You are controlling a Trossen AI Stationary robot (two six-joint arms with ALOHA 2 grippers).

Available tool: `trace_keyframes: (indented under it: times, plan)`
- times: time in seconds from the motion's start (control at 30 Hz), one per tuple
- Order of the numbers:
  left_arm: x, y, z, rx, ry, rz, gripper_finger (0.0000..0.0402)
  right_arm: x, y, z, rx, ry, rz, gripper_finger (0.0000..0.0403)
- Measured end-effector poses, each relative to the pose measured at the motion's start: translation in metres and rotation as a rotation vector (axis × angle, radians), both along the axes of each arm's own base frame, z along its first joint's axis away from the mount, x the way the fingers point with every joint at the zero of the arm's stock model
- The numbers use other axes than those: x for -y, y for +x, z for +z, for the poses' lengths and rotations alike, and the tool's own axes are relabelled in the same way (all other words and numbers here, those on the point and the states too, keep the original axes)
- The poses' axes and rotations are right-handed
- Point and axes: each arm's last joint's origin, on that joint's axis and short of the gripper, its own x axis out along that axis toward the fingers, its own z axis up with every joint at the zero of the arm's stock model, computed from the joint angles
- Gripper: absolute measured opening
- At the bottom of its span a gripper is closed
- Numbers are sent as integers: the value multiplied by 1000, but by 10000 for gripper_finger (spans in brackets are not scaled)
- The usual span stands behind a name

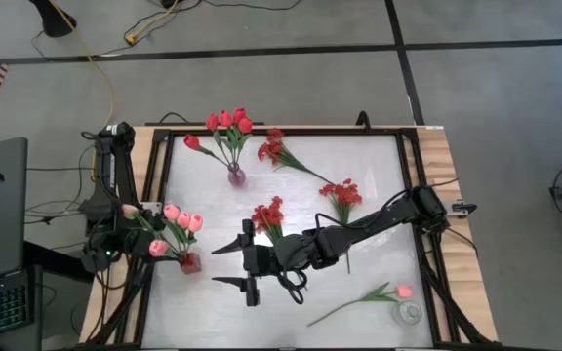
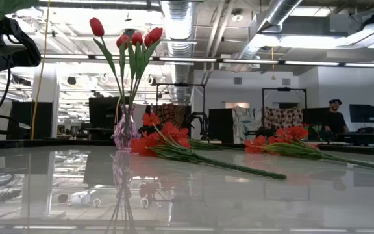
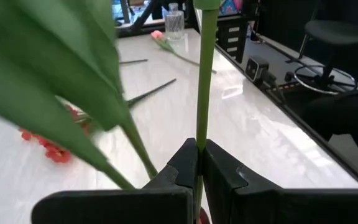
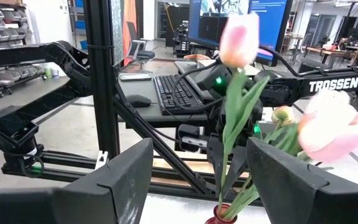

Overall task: Sort flowers into vase by color
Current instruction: Put the pink tulip into the red vase

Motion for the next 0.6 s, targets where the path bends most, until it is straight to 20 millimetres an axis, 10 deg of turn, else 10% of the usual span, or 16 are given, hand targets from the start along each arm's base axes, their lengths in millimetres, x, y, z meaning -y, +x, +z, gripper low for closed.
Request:
trace_keyframes:
  times: [0.6]
  plan:
    - [3,0,1,3,26,-56,60,0,0,0,0,0,0,286]
